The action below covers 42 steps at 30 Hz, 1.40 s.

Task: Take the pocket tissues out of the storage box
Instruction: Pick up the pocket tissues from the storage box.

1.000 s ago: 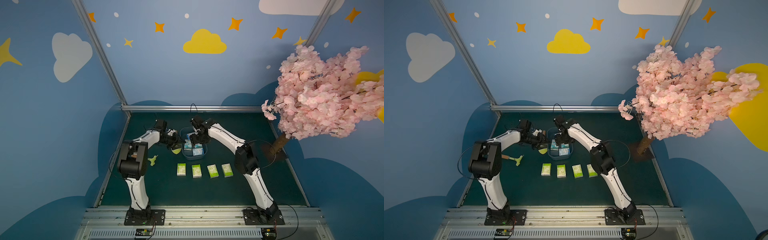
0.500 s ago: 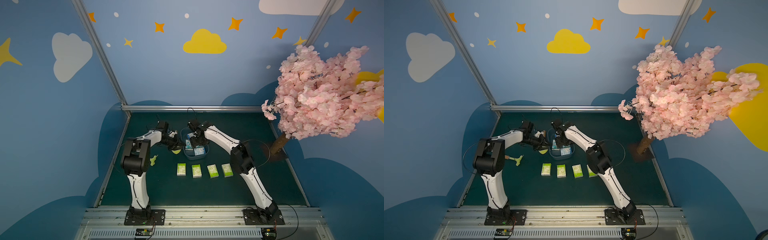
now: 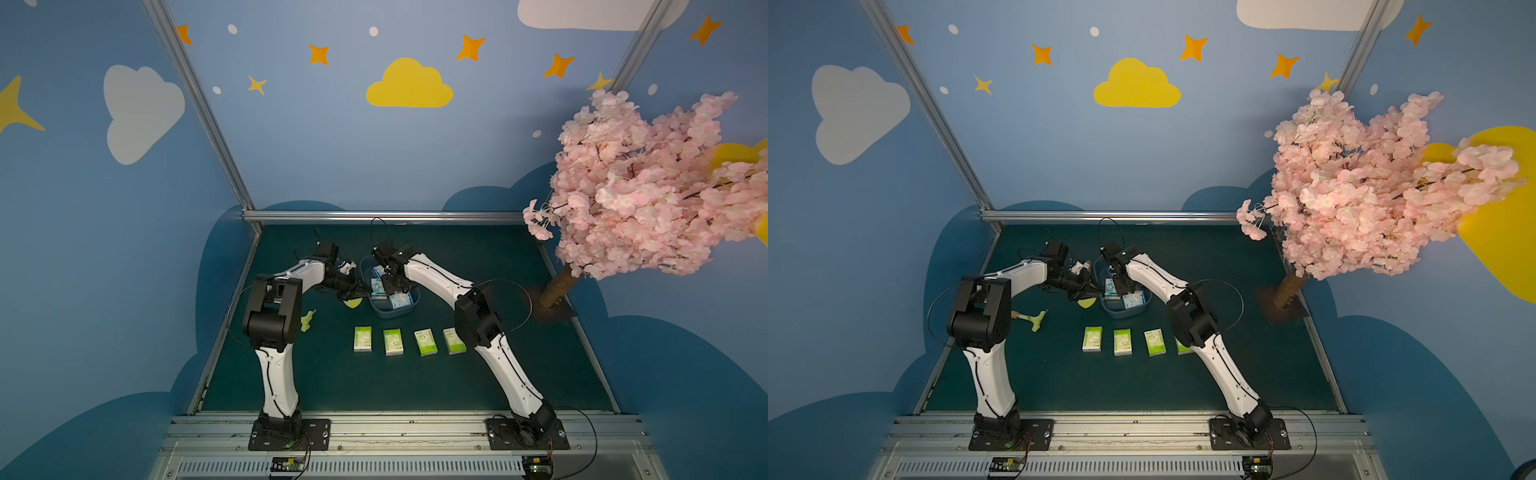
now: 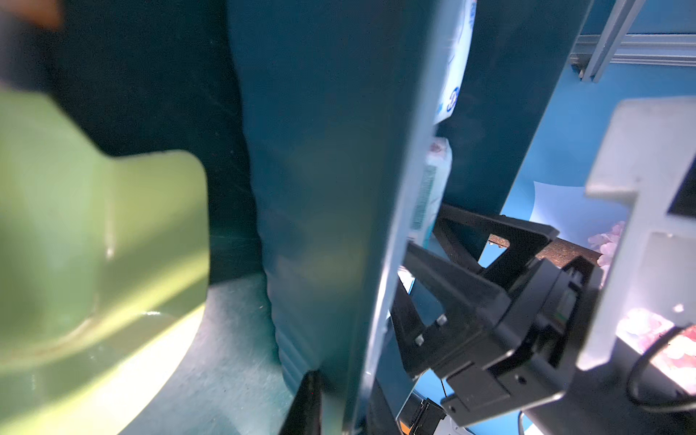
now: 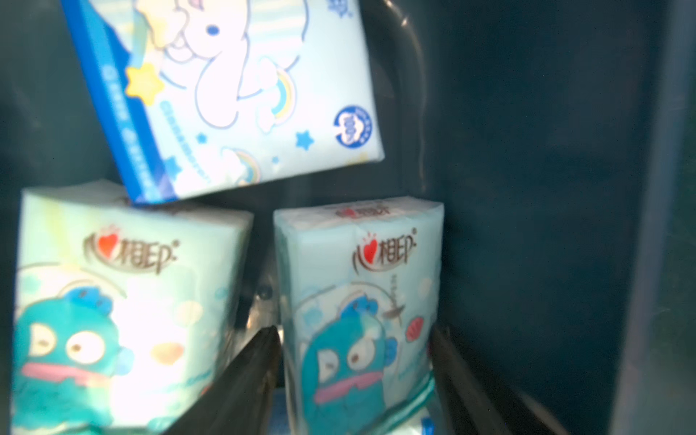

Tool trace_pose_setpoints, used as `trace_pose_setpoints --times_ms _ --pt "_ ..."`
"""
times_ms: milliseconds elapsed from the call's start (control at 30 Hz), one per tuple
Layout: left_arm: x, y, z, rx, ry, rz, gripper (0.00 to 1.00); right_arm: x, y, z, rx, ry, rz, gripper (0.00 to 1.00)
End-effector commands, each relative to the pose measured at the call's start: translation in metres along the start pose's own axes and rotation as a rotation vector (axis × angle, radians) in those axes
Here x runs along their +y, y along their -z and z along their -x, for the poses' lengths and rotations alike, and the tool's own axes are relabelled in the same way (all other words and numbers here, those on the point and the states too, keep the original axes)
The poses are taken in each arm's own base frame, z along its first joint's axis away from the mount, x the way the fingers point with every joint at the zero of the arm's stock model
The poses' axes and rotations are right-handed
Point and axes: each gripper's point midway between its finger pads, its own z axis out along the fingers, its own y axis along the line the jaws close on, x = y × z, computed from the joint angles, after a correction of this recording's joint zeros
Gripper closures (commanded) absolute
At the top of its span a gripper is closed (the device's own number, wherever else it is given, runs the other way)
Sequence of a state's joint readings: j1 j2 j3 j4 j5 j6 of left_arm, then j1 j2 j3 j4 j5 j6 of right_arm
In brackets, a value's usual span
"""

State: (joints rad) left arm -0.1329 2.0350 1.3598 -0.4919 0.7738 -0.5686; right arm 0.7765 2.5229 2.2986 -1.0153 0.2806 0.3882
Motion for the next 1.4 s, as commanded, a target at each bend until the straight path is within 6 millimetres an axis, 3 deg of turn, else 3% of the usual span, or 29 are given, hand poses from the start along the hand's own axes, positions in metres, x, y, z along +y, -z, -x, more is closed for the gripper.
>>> trace_pose_setpoints --times_ms 0,133,300,500,800,1100,1367 --pt "0.006 -0.005 0.003 0.016 0.015 0.004 0.81 -0.002 -0.005 -0.003 0.016 0.007 -0.020 0.42" --pt "0.004 -0.004 0.002 0.014 0.011 0.001 0.81 -0.003 -0.003 0.000 0.006 0.022 -0.023 0.52" --pt "-0.004 0.004 0.002 -0.003 -0.012 0.002 0.79 -0.005 0.021 0.009 -0.035 0.025 -0.013 0.63" --pt "-0.015 0.028 0.004 -0.054 -0.045 0.016 0.70 -0.006 0.057 0.016 -0.087 0.007 0.013 0.65" --pt "-0.023 0.077 -0.011 -0.146 -0.059 0.010 0.66 0.000 0.110 0.011 -0.125 0.010 0.080 0.65" --pt "-0.004 0.118 -0.054 -0.231 -0.036 0.032 0.57 0.024 0.163 -0.036 -0.085 0.054 0.121 0.66" --pt "0.024 0.133 -0.097 -0.276 0.012 0.046 0.52 0.059 0.191 -0.113 -0.012 0.119 0.107 0.67"
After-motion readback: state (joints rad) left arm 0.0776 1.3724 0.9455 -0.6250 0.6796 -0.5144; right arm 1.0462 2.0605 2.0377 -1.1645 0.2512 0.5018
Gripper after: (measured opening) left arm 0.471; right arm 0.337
